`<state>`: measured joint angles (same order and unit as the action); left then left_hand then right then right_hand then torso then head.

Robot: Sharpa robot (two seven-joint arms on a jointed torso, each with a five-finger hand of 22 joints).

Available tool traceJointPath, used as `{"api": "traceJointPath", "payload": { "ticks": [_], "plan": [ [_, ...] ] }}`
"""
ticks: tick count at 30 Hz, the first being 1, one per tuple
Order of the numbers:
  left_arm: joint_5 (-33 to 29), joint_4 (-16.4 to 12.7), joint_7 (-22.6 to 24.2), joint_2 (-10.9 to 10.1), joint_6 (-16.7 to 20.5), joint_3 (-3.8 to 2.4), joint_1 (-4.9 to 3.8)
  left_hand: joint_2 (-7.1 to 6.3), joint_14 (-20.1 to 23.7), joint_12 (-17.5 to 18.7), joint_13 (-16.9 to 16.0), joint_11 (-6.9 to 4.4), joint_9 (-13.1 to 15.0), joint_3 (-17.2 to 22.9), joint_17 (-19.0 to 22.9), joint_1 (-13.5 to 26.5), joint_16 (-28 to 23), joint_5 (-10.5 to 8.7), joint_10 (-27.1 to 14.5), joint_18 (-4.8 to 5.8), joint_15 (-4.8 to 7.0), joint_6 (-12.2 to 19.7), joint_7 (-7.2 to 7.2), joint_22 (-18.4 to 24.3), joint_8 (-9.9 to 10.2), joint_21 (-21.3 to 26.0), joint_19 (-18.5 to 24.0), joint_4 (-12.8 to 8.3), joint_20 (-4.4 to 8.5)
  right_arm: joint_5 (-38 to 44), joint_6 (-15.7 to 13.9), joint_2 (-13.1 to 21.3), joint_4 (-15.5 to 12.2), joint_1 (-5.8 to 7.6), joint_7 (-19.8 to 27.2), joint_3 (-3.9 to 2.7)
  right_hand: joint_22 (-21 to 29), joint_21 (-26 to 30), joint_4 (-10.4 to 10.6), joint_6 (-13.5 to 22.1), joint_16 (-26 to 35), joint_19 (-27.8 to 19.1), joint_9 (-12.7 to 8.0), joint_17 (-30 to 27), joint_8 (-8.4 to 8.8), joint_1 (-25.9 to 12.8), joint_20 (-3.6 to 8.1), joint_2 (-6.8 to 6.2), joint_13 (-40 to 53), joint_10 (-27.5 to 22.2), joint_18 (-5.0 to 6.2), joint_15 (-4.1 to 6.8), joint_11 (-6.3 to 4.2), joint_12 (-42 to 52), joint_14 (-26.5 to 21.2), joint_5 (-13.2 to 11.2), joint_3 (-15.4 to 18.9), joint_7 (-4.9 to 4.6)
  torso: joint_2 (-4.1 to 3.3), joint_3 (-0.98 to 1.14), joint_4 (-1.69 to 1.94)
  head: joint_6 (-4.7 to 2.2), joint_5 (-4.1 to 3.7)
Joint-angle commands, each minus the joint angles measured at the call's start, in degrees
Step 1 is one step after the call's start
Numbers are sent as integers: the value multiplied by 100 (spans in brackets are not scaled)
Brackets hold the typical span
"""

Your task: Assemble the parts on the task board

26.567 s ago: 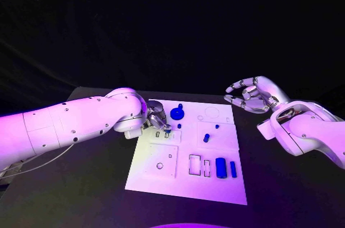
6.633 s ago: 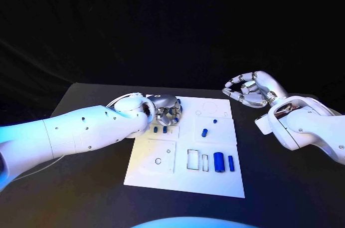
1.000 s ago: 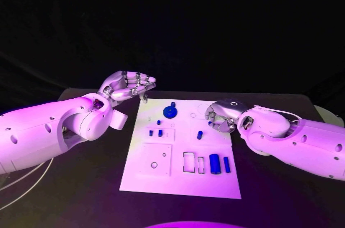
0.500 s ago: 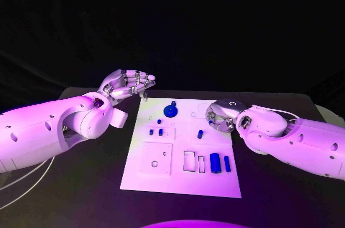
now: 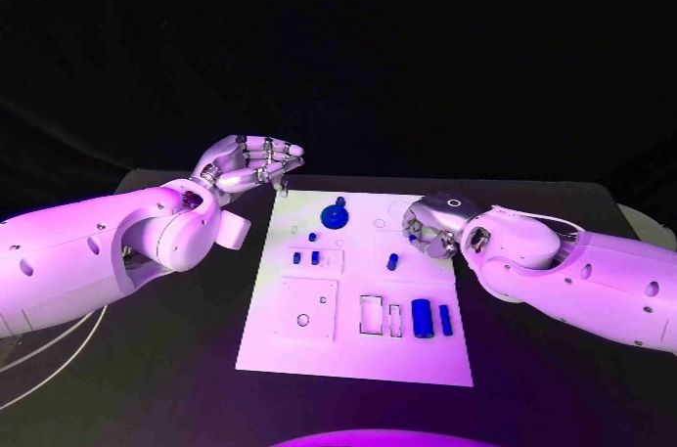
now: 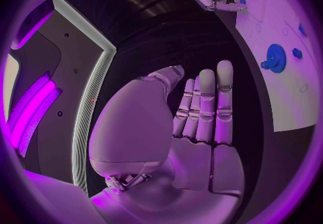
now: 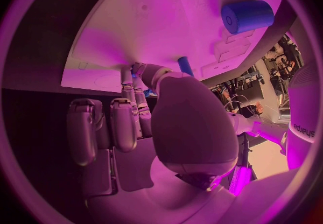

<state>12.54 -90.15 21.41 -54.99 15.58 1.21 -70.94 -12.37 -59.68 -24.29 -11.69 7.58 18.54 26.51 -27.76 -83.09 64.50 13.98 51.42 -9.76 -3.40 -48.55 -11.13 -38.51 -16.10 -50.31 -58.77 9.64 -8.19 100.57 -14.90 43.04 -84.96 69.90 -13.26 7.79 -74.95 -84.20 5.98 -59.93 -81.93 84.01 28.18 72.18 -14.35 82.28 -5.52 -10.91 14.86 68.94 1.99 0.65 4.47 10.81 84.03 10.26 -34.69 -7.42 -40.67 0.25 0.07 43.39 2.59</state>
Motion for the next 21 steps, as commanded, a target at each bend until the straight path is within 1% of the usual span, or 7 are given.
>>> {"api": "traceJointPath", "payload": {
  "ticks": [1,11,13,21],
  "plan": [
    [-46,-17,7,2,6,-5,-4,-9,8,-16,5,-4,-12,49,9,-69,-1,34,12,-87,39,-18,1,5,-16,17,-21,0,17,142,196,-10,-2,-65,-153,44,-1233,-24,-42,-35,-12,298,10,-13,-18,29,34,124,30,169,-61,36,-127,13,250,-33,2,1,0,-1,2,4,-1],
    [-46,-17,-62,-4,-27,-5,-4,-32,22,-9,21,12,-25,65,27,-68,-9,33,-48,-82,27,9,-13,5,-5,20,-20,-3,15,218,-125,38,-88,-73,-278,43,-1234,-17,-61,-19,-2,294,39,-42,-25,-81,42,111,23,169,-59,37,-126,-35,246,-101,24,6,0,-2,5,14,-3],
    [-46,-16,-73,-5,-31,-4,-4,-38,32,-8,26,18,-30,70,34,-67,-13,33,-69,-80,23,18,-18,6,-3,23,-16,-3,13,224,-193,60,-117,-73,-296,41,-1237,-21,-58,-19,-1,297,47,-45,-29,-121,43,105,22,174,-61,37,-128,-47,245,-131,37,11,5,-7,7,16,-4],
    [-46,-13,-106,-6,-52,-4,-4,-51,56,-12,37,31,-42,81,52,-62,-22,34,-115,-79,11,49,-32,9,8,33,-3,-3,5,233,-458,167,-253,-57,-346,16,-1247,-40,-56,-18,-3,307,56,-44,-31,-157,44,104,21,181,-65,39,-131,-60,246,-156,44,17,7,-3,1,2,3]
  ]
}}
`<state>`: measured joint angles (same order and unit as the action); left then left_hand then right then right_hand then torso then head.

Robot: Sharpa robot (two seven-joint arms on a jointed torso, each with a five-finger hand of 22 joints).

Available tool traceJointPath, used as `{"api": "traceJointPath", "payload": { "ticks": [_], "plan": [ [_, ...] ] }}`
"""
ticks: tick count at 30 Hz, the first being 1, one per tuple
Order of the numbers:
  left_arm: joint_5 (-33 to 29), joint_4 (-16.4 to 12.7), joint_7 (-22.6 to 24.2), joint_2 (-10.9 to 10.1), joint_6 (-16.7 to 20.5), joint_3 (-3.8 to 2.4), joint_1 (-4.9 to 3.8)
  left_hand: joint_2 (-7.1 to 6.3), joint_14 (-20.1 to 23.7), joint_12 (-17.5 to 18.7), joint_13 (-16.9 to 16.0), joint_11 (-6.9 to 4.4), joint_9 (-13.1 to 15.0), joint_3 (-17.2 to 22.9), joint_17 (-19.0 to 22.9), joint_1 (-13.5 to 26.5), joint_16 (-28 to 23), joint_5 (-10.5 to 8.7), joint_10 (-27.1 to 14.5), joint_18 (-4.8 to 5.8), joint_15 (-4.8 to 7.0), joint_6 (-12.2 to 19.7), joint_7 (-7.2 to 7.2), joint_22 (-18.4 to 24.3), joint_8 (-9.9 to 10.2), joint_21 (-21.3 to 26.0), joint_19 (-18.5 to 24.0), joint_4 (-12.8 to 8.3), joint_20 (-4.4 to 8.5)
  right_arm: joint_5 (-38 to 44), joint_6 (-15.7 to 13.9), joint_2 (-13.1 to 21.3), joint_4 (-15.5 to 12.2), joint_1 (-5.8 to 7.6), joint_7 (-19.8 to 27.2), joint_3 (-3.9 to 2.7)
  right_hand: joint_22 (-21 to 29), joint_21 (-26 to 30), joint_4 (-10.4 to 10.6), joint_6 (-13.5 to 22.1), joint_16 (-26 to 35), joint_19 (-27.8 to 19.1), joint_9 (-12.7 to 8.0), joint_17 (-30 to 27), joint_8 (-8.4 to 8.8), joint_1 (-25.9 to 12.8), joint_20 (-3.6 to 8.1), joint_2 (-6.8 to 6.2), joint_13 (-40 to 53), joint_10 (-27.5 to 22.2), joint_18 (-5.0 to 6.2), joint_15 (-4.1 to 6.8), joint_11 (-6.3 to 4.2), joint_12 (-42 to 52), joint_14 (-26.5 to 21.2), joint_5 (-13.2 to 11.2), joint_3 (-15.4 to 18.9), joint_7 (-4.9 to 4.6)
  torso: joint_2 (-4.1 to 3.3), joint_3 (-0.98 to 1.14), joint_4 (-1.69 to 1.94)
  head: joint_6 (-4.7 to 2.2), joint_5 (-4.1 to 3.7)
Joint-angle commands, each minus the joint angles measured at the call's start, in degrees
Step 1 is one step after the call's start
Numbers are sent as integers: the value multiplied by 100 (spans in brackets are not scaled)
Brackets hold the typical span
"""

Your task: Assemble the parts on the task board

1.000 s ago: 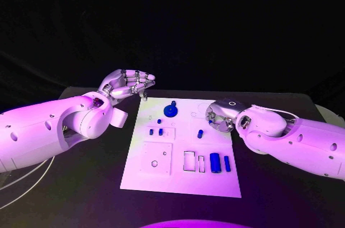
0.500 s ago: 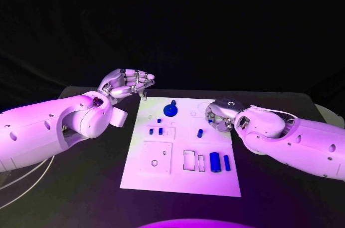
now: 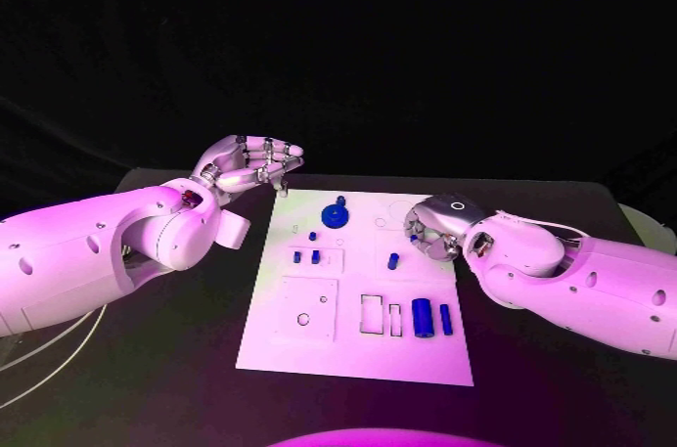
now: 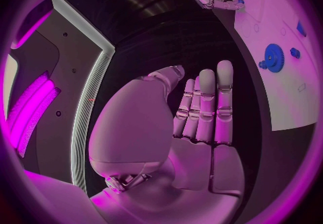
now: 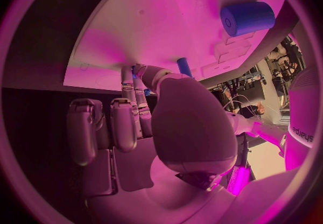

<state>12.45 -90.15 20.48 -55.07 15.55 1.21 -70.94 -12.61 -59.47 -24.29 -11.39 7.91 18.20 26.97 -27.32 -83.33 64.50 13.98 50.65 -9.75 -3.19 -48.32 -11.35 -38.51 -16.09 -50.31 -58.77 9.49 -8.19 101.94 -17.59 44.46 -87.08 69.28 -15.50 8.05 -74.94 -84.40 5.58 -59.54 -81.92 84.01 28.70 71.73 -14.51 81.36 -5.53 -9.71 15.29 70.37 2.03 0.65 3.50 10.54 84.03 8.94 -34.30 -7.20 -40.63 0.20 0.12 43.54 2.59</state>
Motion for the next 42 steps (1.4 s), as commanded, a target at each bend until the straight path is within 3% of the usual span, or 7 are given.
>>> {"api": "traceJointPath", "payload": {
  "ticks": [1,9,18,28,35,42],
  "plan": [
    [-37,-12,-16,3,-51,-5,-4,-27,35,-12,6,-2,-8,35,8,-39,-22,34,-38,-80,-10,26,-10,10,8,33,-3,12,5,96,-232,45,-63,9,-128,-15,-1248,-19,-17,-57,-3,307,4,2,-15,-65,45,-16,-22,37,-70,40,-33,-33,246,-24,4,-4,2,3,-5,-17,5],
    [-37,-8,-27,3,-49,-5,-4,-31,44,-13,10,2,-11,40,13,-42,-25,35,-55,-80,-14,33,-13,11,9,37,2,9,2,90,-439,231,-298,43,-157,-52,-1262,-49,-17,-58,-8,323,7,12,-17,-74,46,-18,-22,39,-77,41,-35,-37,248,-29,6,-2,-2,6,-2,-17,10],
    [-40,-7,-26,6,-46,-5,-4,-31,50,-14,11,5,-12,43,17,-43,-27,36,-64,-80,-16,37,-16,11,10,38,5,8,1,60,-682,503,-875,65,-214,-96,-1278,-81,-19,-65,-13,341,13,22,-22,-91,47,-24,-21,50,-85,43,-39,-40,251,-36,11,4,1,6,-14,-25,29],
    [-70,-2,-14,29,-59,-4,-2,-35,61,-17,16,11,-17,50,24,-47,-30,37,-88,-80,-20,47,-21,12,12,43,12,3,-3,-52,-873,354,-1451,46,-118,-107,-1281,-86,-20,-67,-9,343,16,10,-24,-103,48,-31,-21,55,-86,45,-41,-44,249,-40,15,6,-2,4,4,-46,68],
    [-75,-6,-13,41,-60,-4,-1,-38,68,-18,18,15,-19,52,28,-48,-31,37,-104,-79,-24,52,-24,12,11,45,16,1,-6,-102,-934,70,-1635,-9,-20,-104,-1273,-70,-21,-67,-7,335,17,4,-24,-106,49,-32,-22,57,-82,46,-42,-46,248,-39,14,7,-6,-5,-7,3,233],
    [-95,-15,-9,64,-58,-3,0,-38,68,-18,18,15,-19,52,28,-48,-31,37,-104,-79,-24,52,-24,12,11,45,16,1,-6,-156,-934,-244,-1529,-183,75,-81,-1269,-60,-22,-67,-7,330,18,3,-24,-108,49,-32,-22,57,-80,46,-42,-48,248,-37,14,7,-8,-8,-11,73,384]
  ]
}}
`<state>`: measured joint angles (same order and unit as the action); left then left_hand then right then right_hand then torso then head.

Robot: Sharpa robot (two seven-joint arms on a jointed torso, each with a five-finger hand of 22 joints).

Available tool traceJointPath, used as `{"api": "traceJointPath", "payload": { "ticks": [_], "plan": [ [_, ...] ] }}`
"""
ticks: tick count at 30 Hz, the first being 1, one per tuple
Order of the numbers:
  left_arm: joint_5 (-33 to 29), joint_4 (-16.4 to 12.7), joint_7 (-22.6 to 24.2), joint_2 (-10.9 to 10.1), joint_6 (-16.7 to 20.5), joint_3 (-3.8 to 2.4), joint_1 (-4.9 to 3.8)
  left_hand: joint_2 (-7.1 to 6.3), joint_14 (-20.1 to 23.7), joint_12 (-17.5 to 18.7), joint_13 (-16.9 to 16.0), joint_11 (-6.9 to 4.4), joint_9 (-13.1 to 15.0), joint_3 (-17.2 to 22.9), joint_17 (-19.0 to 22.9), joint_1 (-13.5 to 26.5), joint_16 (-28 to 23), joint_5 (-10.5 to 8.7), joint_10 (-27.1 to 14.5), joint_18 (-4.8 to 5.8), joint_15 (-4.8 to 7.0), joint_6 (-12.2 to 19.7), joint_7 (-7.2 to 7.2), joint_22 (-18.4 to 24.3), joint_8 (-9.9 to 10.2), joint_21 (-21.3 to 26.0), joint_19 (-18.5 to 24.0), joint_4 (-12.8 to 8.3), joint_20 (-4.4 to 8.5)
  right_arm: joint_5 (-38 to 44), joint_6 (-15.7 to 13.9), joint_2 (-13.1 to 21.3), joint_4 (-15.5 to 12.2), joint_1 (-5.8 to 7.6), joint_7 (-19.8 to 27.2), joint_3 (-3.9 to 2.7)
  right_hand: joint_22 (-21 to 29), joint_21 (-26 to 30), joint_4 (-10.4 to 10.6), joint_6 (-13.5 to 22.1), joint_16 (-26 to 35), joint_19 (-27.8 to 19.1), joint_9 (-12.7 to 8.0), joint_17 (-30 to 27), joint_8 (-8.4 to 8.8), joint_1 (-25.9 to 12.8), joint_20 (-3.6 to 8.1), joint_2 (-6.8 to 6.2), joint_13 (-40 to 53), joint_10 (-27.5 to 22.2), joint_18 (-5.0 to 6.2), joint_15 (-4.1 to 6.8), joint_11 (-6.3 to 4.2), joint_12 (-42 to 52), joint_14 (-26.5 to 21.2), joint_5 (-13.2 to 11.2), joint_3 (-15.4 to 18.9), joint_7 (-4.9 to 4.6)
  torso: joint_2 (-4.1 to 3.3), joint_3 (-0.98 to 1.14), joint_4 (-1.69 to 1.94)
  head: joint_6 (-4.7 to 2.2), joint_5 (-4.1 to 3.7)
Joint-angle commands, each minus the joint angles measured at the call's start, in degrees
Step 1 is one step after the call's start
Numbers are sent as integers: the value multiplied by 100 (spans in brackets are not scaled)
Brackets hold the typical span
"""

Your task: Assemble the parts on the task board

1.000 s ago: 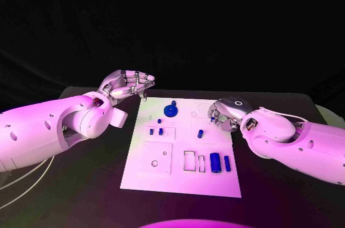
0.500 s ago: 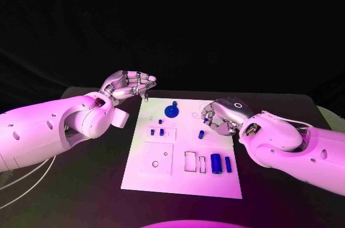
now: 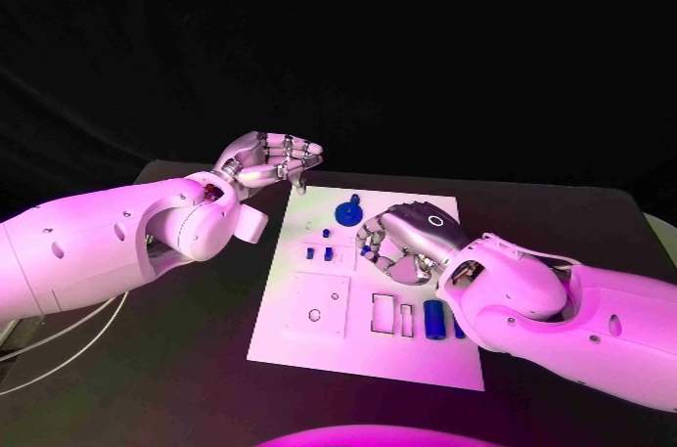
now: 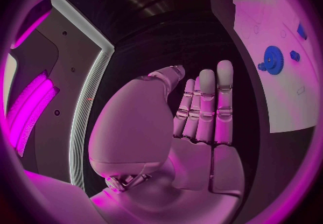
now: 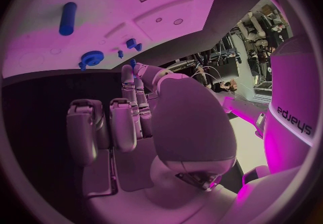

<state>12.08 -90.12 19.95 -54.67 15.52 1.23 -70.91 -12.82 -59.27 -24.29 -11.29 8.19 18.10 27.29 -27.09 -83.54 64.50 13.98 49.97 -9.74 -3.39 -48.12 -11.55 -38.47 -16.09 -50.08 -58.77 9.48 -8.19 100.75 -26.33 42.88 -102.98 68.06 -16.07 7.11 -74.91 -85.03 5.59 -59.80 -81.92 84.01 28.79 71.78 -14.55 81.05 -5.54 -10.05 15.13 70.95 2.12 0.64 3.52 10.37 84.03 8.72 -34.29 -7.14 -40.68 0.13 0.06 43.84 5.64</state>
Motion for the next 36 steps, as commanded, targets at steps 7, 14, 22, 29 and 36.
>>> {"api": "traceJointPath", "payload": {
  "ticks": [7,14,22,29,36],
  "plan": [
    [-75,-31,51,61,-49,-5,-3,-18,51,-19,9,-12,-10,21,6,-27,-31,37,-42,-80,-5,33,-5,9,11,23,17,0,-7,-99,-76,-408,281,-342,238,39,-1266,14,-24,-40,-8,324,10,-1,-20,-78,50,3,-6,0,-85,48,-45,-33,248,-11,12,1,-1,-5,10,101,198],
    [-80,-35,45,96,-56,-5,-4,-18,51,-19,9,-12,-10,21,6,-27,-31,37,-42,-80,-5,33,-5,9,11,23,17,0,-7,-139,-81,-639,467,-540,315,48,-1264,20,-25,-39,-3,321,10,-11,-20,-79,50,3,-6,0,-84,49,-45,-34,247,-9,11,1,0,-5,13,147,313],
    [-80,-32,39,115,-64,-4,-4,-21,54,-21,10,-10,-10,21,8,-27,-31,37,-49,-80,-7,34,-5,9,9,24,20,-1,-9,-178,-23,-731,614,-665,365,67,-1261,27,-27,-35,-3,317,11,-12,-18,-82,51,2,-7,-1,-82,49,-44,-38,247,-4,11,0,6,-6,-5,171,388],
    [-81,-35,38,123,-70,-4,-4,-21,54,-21,10,-10,-10,21,8,-27,-31,37,-49,-80,-7,34,-5,9,9,24,20,-1,-9,-195,39,-792,733,-743,388,81,-1259,30,-27,-33,-3,315,11,-13,-17,-85,52,0,-8,-2,-81,49,-44,-41,246,-2,12,-1,3,1,-3,192,399],
    [-81,-40,34,126,-76,-4,-4,-23,58,-24,11,-9,-11,21,11,-24,-30,36,-57,-80,-9,34,-6,9,7,26,22,0,-11,-198,46,-823,819,-774,374,86,-1260,28,-28,-29,-3,316,12,-14,-15,-92,52,-2,-8,-4,-82,49,-42,-45,246,1,13,-2,0,7,4,198,413]
  ]
}}
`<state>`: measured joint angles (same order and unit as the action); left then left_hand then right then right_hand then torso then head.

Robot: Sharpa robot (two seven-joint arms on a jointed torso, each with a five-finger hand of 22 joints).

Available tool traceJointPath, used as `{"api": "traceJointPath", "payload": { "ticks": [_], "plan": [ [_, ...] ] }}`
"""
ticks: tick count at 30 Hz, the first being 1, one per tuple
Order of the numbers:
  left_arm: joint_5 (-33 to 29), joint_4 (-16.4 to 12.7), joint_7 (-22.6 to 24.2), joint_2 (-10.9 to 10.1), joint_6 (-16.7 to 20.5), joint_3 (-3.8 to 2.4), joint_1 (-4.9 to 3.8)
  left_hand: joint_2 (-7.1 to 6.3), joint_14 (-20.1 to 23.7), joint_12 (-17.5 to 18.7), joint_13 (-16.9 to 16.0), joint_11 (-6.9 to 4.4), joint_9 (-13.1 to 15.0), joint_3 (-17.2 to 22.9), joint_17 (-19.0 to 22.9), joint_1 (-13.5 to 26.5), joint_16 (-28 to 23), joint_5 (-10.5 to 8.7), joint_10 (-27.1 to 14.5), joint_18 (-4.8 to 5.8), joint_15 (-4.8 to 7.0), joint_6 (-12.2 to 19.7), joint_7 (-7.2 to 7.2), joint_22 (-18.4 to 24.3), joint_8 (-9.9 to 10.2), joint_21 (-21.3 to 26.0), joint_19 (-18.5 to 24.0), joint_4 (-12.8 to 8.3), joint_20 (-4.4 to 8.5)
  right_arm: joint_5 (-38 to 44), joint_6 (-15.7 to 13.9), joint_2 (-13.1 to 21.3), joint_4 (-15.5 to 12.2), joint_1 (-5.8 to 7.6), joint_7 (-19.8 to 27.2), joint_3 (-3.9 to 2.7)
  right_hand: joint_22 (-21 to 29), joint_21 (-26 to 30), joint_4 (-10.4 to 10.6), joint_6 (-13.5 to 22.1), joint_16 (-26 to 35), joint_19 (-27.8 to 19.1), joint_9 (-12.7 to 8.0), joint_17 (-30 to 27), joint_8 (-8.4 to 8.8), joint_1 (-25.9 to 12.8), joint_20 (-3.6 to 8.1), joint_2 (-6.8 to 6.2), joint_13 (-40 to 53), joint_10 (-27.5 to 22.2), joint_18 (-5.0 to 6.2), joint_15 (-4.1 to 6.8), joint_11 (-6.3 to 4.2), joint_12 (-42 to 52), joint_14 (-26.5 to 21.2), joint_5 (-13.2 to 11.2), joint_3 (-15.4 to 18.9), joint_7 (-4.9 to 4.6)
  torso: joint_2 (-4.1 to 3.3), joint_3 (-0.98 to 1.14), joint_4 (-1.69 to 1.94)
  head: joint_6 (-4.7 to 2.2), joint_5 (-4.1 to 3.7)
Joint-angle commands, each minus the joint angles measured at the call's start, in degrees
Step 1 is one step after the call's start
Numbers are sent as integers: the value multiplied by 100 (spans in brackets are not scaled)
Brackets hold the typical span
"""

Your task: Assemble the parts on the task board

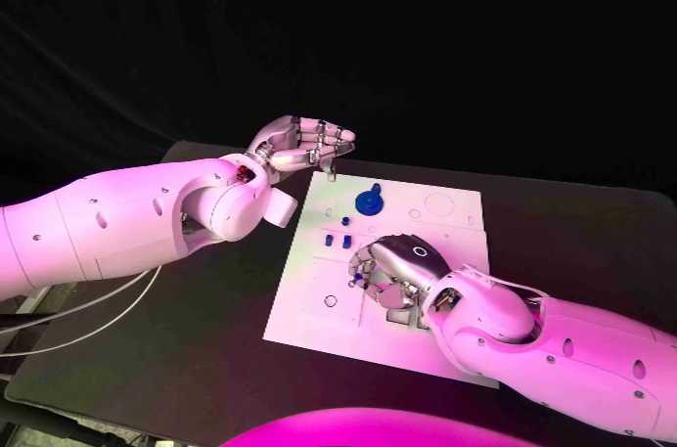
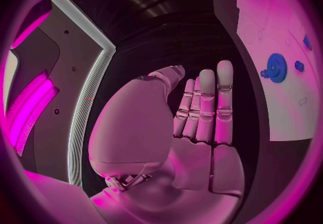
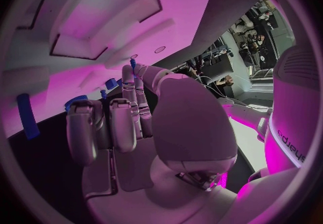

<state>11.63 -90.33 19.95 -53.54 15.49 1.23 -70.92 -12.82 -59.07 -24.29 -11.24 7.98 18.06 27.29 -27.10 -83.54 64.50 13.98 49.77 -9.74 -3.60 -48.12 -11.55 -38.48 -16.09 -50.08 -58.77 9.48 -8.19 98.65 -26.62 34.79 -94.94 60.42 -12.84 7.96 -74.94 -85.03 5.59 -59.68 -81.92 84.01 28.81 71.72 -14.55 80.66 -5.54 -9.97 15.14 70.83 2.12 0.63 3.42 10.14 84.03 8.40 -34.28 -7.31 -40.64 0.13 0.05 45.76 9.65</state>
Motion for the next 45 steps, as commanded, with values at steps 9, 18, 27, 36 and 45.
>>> {"api": "traceJointPath", "payload": {
  "ticks": [9,18,27,36,45],
  "plan": [
    [-36,-19,32,12,-76,-4,-4,-23,38,-24,6,12,-7,22,12,-24,-30,36,-37,-80,11,34,-6,10,7,26,22,0,-11,10,71,-70,56,-32,65,3,-1259,25,-28,-36,-2,318,10,-10,-13,-58,53,-9,-10,7,-83,49,-31,-26,246,36,13,13,-7,6,3,23,27],
    [-36,-17,20,8,-78,-4,-4,-23,38,-24,6,12,-7,22,12,-24,-30,36,-37,-80,11,34,-6,10,7,26,22,0,-11,-18,133,-79,64,-39,90,5,-1259,25,-28,-36,-2,318,10,-10,-13,-58,53,-9,-10,7,-83,49,-31,-26,246,36,13,13,-2,4,0,37,42],
    [-36,-21,13,6,-80,-4,-4,-22,41,-28,7,13,-7,22,14,-21,-29,36,-43,-80,10,35,-7,10,5,27,25,2,-13,-13,292,-105,104,-40,40,8,-1253,38,-28,-26,1,312,13,-19,-9,-78,53,-7,-11,7,-80,48,-28,-38,244,38,16,11,0,2,-3,31,36],
    [-36,-23,7,3,-82,-4,-5,-21,43,-30,8,15,-8,23,16,-18,-28,35,-52,-80,8,37,-9,10,4,29,27,4,-14,16,488,-151,149,-40,-24,13,-1243,63,-22,-10,7,299,16,-34,-1,-116,52,-16,-13,3,-74,44,-23,-56,240,20,28,9,-3,4,0,34,28],
    [-36,-19,-2,3,-86,-4,-5,-21,43,-30,8,15,-8,23,16,-18,-28,35,-52,-80,8,37,-9,10,4,29,27,4,-14,8,525,-186,169,-38,9,21,-1216,133,85,201,14,265,-41,-65,152,-398,9,-172,-47,-134,-61,-24,45,-212,233,152,108,-75,-4,5,-3,35,15]
  ]
}}
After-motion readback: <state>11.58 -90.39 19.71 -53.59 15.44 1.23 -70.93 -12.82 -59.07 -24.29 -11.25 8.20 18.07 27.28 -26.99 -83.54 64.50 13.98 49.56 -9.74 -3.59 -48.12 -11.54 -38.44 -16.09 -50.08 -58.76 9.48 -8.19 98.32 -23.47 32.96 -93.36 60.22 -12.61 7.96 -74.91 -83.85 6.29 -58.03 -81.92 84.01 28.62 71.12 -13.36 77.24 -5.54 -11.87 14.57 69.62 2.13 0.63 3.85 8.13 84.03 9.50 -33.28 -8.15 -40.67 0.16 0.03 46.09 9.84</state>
